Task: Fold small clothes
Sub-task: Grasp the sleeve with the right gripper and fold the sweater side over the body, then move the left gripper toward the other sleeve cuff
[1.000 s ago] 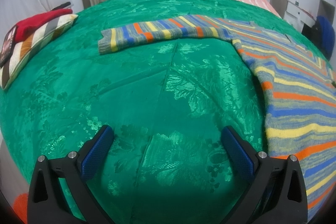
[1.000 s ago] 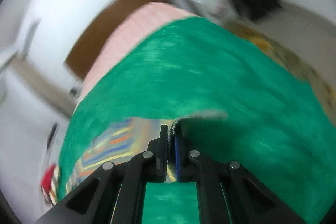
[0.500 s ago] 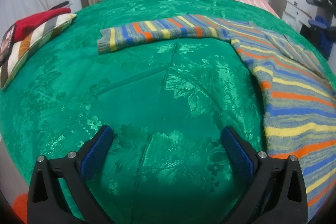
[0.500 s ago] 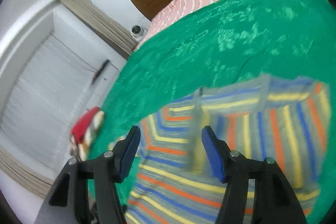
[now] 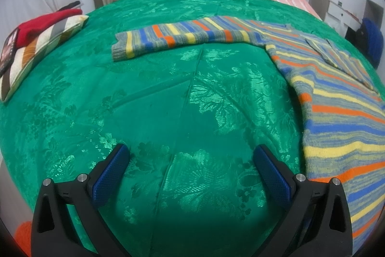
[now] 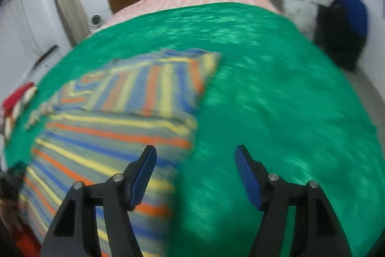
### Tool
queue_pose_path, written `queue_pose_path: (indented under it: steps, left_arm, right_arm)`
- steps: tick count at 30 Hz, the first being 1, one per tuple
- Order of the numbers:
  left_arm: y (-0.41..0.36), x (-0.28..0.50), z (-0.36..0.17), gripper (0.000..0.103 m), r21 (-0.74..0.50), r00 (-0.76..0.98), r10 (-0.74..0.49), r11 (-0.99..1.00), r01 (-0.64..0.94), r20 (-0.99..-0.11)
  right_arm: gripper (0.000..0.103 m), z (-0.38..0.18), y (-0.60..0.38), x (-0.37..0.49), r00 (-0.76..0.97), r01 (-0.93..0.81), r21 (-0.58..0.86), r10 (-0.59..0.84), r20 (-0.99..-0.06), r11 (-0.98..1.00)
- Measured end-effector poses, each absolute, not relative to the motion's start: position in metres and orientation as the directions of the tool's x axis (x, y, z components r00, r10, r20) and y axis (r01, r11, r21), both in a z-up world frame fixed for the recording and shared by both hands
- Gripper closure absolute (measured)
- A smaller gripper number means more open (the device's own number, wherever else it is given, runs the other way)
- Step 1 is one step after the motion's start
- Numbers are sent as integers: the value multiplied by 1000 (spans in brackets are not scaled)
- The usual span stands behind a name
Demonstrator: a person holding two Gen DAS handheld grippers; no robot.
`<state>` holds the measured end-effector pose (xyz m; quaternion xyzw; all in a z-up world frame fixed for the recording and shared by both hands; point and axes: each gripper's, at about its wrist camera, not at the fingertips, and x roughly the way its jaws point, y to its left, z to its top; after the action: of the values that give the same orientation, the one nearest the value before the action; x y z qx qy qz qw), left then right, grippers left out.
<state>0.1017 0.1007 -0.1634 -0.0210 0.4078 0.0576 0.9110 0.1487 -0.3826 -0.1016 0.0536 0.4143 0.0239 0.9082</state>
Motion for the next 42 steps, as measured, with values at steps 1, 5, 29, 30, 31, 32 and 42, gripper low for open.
queue_pose_path:
  steps: [1, 5, 29, 30, 31, 32, 42]
  left_arm:
    - [101, 102, -163, 0, 8, 661, 88, 992, -122, -745]
    - [100, 101, -164, 0, 12, 663, 91, 992, -122, -743]
    - [96, 100, -165, 0, 27, 670, 111, 991, -134, -734]
    - [96, 100, -165, 0, 27, 670, 111, 991, -134, -734]
    - [96, 100, -165, 0, 28, 670, 111, 991, -134, -734]
    - [96, 100, -165, 0, 28, 670, 111, 991, -134, -734]
    - [96, 100, -165, 0, 28, 670, 111, 991, -133, -734]
  right_arm:
    - [36, -104, -388, 142, 660, 13, 101, 67, -748, 995]
    - [35, -109, -401, 123, 674, 71, 13, -39, -737, 997]
    - [16, -154, -425, 99, 720, 140, 104, -29, -693, 985]
    - [16, -154, -425, 99, 720, 140, 103, -30, -693, 985]
    - [16, -154, -425, 99, 720, 140, 103, -30, -693, 985]
    - [16, -154, -425, 99, 720, 140, 103, -30, -693, 985]
    - [16, -154, -425, 99, 720, 140, 103, -30, -693, 985]
